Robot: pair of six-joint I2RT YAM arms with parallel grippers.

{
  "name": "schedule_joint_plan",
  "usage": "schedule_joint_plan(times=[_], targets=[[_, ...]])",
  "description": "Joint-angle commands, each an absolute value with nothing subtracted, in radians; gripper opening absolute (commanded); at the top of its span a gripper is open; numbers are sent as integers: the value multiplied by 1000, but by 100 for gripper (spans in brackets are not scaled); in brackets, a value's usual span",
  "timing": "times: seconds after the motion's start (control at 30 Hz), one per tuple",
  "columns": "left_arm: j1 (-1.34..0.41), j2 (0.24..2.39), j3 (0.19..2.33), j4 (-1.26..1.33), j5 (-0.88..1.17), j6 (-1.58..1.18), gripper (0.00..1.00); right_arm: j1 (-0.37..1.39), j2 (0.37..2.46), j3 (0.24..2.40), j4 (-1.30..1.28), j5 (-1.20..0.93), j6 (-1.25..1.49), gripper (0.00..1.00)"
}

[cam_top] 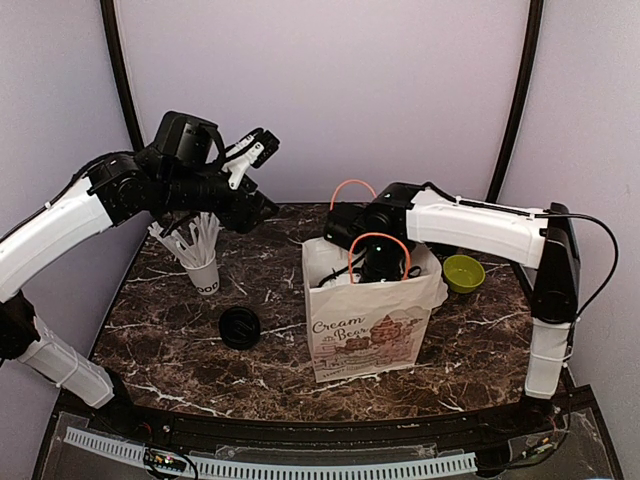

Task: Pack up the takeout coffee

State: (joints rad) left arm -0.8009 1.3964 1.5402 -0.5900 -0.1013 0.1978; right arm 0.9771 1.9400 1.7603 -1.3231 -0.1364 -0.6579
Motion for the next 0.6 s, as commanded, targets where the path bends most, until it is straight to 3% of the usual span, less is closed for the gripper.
schedule_joint_plan(times=[0.0, 0.2, 0.57], targets=[[-796, 1362, 1513, -558, -89, 193, 70, 991, 1917, 1740, -1319, -125, -646, 44], [-796, 1363, 1513, -564, -79, 194, 70, 991, 1869, 1743, -1334, -147, -664, 60], [-796, 1347, 1520, -575, -12, 202, 70, 991, 1801, 1827, -1357, -157, -674, 61]])
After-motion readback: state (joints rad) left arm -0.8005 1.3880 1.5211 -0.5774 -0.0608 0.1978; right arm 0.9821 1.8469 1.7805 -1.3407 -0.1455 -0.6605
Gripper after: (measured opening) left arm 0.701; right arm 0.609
